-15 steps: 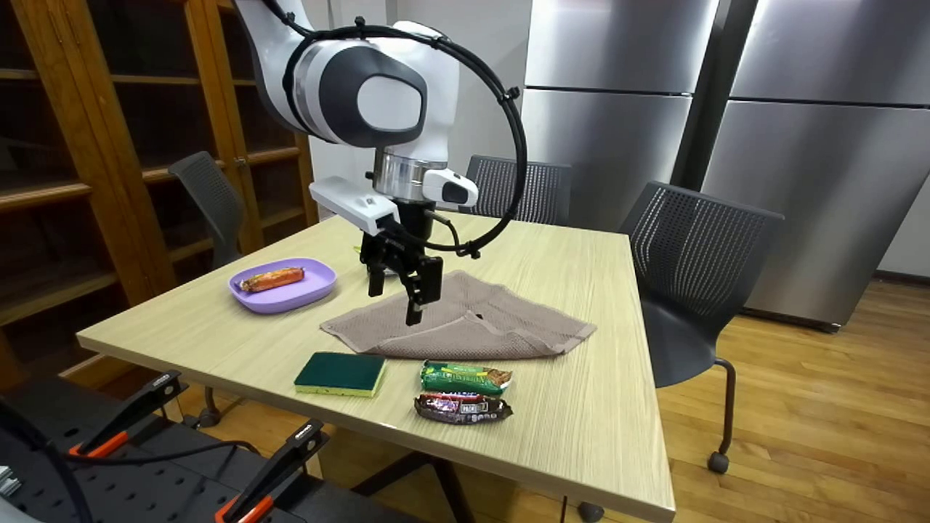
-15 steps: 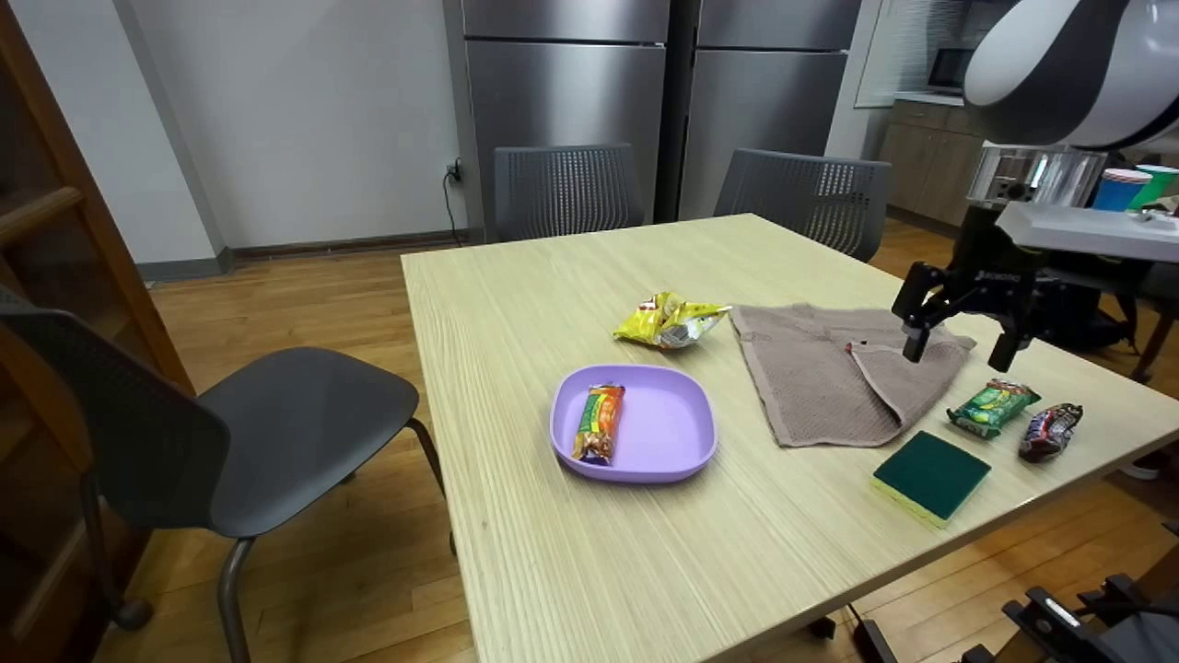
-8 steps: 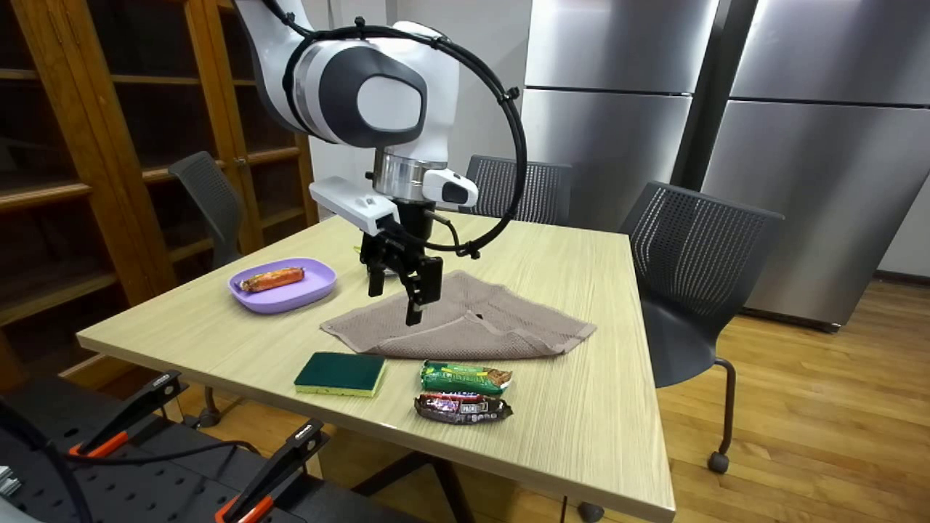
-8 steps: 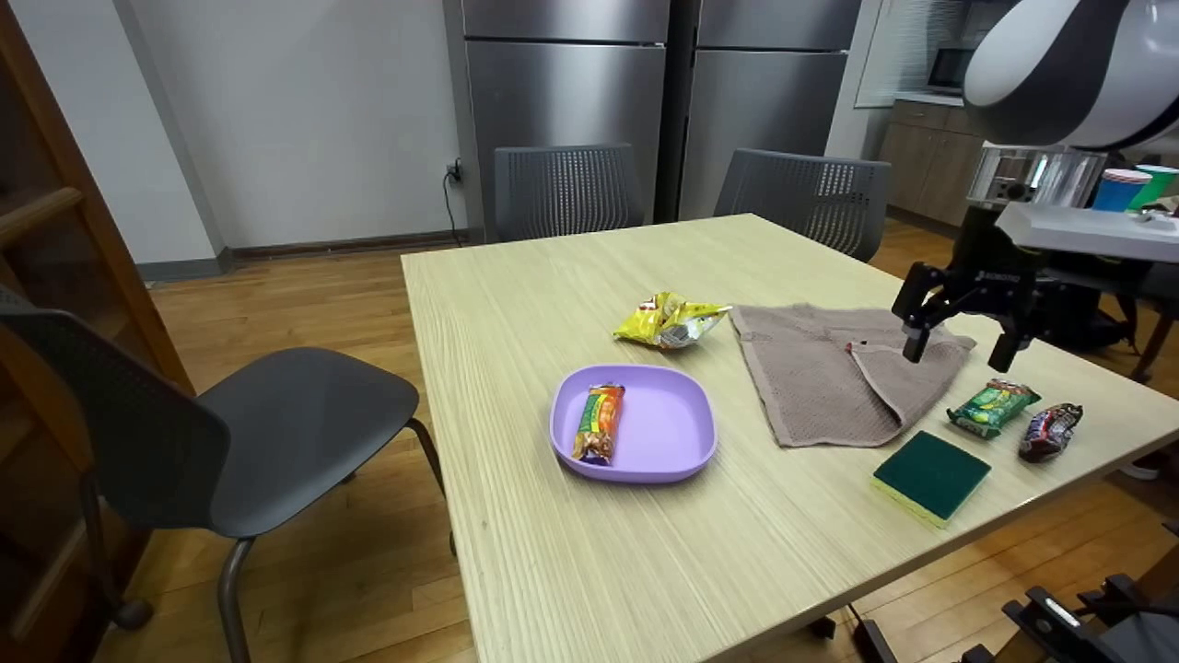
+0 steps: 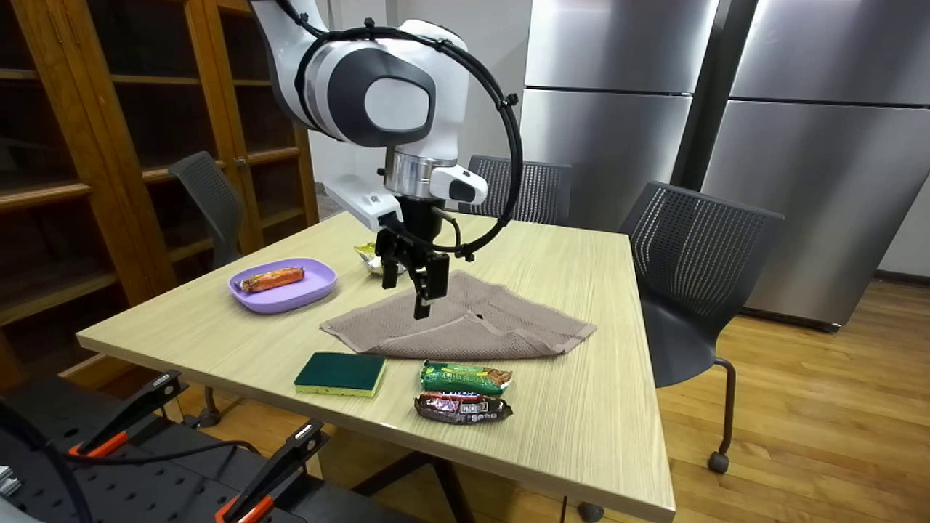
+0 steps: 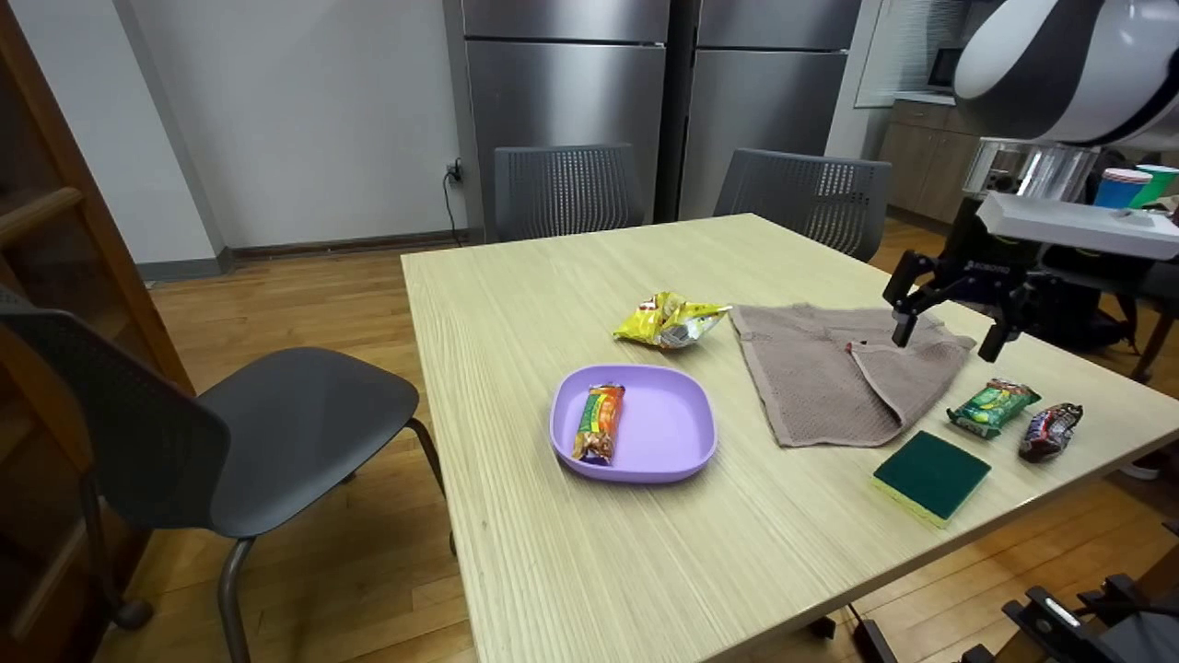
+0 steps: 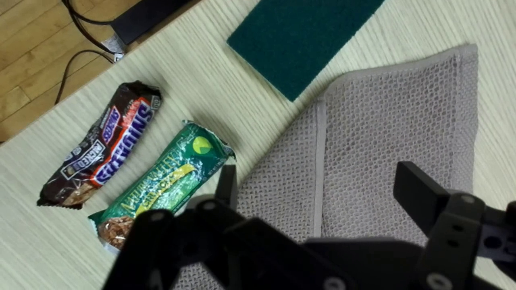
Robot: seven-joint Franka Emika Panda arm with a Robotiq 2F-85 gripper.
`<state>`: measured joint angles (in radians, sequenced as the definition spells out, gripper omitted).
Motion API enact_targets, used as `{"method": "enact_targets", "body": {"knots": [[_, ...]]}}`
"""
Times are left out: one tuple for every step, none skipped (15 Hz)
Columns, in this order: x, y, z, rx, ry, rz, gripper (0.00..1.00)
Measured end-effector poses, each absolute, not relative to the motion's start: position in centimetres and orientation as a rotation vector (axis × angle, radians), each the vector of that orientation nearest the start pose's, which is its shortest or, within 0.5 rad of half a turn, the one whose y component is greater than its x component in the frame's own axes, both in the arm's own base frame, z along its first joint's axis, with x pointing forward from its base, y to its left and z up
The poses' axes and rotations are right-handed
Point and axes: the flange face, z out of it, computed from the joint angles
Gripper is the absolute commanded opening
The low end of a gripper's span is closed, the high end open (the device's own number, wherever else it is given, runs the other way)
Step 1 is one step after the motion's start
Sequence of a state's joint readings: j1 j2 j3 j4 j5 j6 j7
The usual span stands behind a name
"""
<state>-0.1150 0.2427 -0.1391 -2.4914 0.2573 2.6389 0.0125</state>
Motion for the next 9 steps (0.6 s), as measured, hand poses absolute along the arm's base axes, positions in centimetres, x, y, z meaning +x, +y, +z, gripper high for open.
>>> {"method": "enact_targets", "body": {"knots": [[44.6, -12.9, 18.6, -2.95, 0.789, 0.109, 1.0], [44.7, -13.4, 18.5, -2.943, 0.829, 0.102, 1.0], [44.9, -13.9, 18.4, -2.936, 0.87, 0.094, 1.0], [45.0, -14.4, 18.3, -2.929, 0.91, 0.087, 1.0], [45.0, -14.9, 18.1, -2.922, 0.949, 0.082, 1.0], [45.0, -15.4, 17.8, -2.916, 0.986, 0.078, 1.0], [45.0, -15.8, 17.6, -2.91, 1.023, 0.073, 1.0], [45.0, -16.2, 17.4, -2.904, 1.056, 0.067, 1.0], [44.9, -16.5, 17.1, -2.898, 1.09, 0.063, 1.0]]}}
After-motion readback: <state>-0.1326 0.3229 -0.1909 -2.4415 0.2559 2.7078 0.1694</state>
